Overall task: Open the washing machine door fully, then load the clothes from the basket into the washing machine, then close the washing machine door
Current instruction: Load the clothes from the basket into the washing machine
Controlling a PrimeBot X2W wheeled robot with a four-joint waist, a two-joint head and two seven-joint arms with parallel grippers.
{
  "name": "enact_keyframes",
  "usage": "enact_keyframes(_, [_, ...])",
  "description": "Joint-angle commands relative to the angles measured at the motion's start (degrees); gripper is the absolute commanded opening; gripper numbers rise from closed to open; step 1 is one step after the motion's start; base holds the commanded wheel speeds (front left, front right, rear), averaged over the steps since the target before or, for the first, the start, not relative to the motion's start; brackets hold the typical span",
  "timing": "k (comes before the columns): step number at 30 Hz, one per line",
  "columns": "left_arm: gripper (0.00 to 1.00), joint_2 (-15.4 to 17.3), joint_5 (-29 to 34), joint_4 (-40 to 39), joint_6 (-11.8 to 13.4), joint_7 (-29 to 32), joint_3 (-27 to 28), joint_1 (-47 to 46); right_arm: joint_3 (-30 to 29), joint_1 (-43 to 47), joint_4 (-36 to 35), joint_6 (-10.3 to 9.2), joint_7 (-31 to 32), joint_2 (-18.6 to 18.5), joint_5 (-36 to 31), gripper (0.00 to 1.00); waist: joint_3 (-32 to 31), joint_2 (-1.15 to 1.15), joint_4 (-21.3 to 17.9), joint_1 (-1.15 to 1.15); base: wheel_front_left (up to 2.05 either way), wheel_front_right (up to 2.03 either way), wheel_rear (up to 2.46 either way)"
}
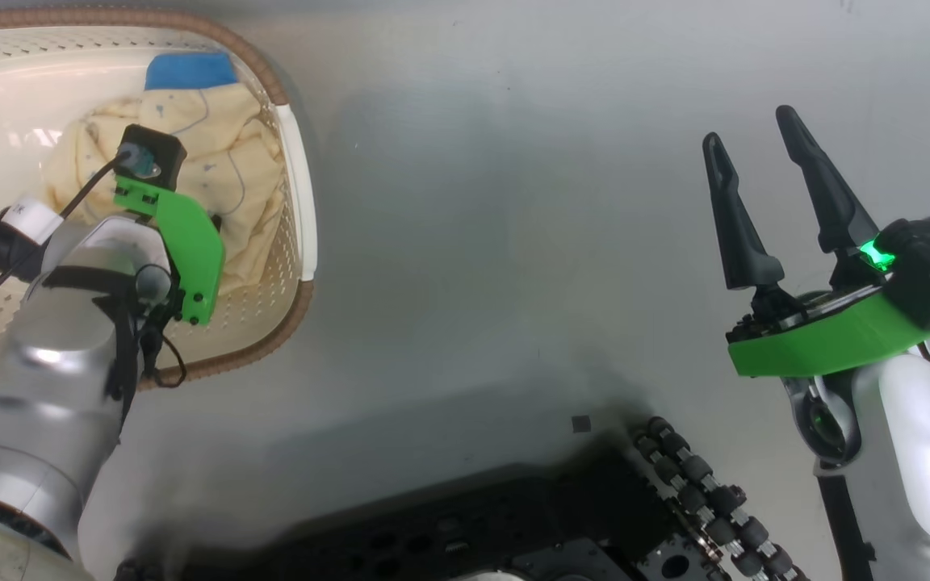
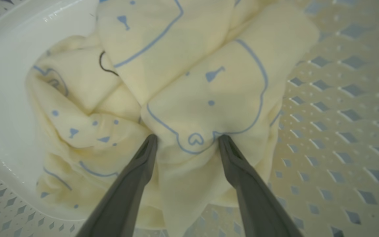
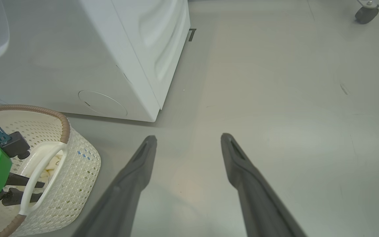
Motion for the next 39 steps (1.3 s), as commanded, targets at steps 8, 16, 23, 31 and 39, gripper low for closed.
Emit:
enact_keyframes(8, [1.00,-0.27,-0.71,2.32,0.90,1.00,0.27,-1.57,1.83,3.03,-2.74,-0.15,-0.53,0.19,-0.64,1.00,0.62,0.00,-0.25,0.00,0.00,0.00,0.00])
enact_keyframes(16, [0.00,-0.89,-2.44,3.19,0.71,4.38,0.56,-1.50,2.20,3.13,-3.08,-0.15,-0.53,0.30,-0.49,1.00,0.93,0.00,-0.39,0.00,0.00,0.00,0.00])
enact_keyframes(23, [0.00,-0.52,-3.50,3.36,0.34,3.67,0.58,-2.20,1.92,2.32,-2.83,-0.15,-0.53,0.31,-0.38,1.00,0.80,0.00,-0.19,0.00,0.00,0.00,0.00])
enact_keyframes(31, [0.00,-1.00,-5.88,3.39,0.18,0.39,2.06,-3.37,1.82,0.17,-2.66,-0.15,-0.53,-0.21,-0.25,1.00,-0.28,0.00,0.75,0.00,0.00,0.00,0.00])
enact_keyframes(39, [0.00,-2.17,-8.70,2.90,0.09,-5.54,3.94,-3.05,1.49,-1.84,-2.62,-0.15,-0.53,-1.22,-0.29,1.00,-4.61,0.00,2.92,0.00,0.00,0.00,0.00])
